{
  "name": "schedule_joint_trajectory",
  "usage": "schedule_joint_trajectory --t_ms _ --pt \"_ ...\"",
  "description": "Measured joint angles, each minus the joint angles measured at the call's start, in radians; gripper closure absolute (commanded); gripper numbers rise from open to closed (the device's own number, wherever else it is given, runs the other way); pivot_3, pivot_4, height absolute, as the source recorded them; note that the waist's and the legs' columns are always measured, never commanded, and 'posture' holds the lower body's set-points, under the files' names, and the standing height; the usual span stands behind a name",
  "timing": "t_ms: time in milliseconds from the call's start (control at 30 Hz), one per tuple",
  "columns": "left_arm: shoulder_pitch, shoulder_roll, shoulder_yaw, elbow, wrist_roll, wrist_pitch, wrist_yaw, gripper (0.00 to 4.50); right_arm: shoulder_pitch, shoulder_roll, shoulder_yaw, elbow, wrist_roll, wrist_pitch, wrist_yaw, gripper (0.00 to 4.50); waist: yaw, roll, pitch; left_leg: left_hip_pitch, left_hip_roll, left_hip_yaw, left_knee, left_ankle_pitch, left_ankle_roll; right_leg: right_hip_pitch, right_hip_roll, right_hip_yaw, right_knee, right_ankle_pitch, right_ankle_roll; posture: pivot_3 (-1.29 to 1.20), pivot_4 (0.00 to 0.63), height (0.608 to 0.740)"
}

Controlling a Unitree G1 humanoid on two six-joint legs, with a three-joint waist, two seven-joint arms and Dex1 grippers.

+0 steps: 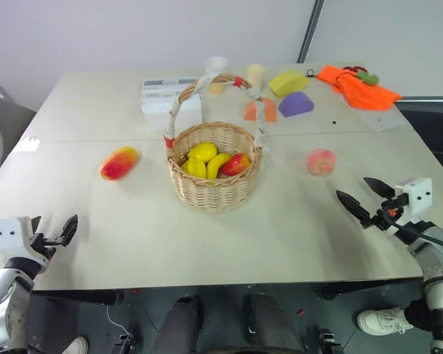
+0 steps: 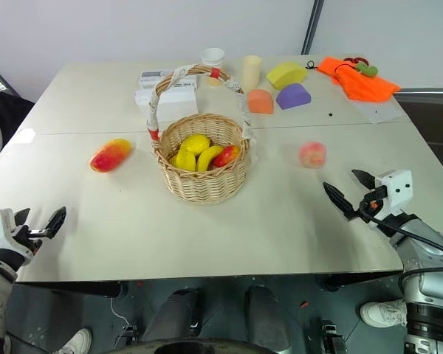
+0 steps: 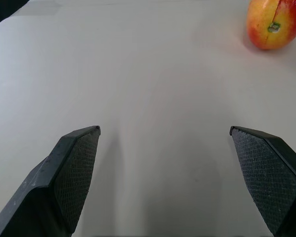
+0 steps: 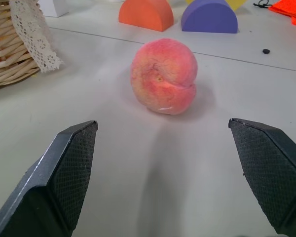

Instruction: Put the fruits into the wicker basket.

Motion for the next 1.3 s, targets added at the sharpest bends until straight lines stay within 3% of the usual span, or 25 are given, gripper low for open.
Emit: schedule_joint_trajectory --t_ms 700,1000,1300 --pt "-0.067 -0.010 -0.034 -0.019 -0.004 0.032 0.032 0.00 0.010 0.020 0.021 -0.147 0.023 0.084 -0.039 0.06 0.002 0.000 0.000 0.000 0.000 0.000 0.000 0.000 0.000 0.000 0.000 0.000 0.000 0.000 0.000 0.00 0.150 0.732" --pt "-0.280 0.078 -0.056 -0.024 0.000 0.161 0.064 0.00 0.048 -0.111 0.038 -0.471 0.155 0.262 0.047 0.06 0.004 0.000 0.000 0.000 0.000 -0.001 0.001 0.000 0.000 0.000 0.001 0.000 0.000 0.000 0.000 0.00 0.150 0.732" --pt "-0.546 0.151 -0.289 0.047 0.101 0.366 0.069 0.00 -0.146 -0.167 0.147 -0.677 0.294 0.410 0.024 0.06 0.000 -0.003 0.001 -0.001 -0.001 0.000 -0.001 0.000 0.000 -0.001 0.002 -0.001 0.000 0.002 0.006 0.00 0.150 0.732"
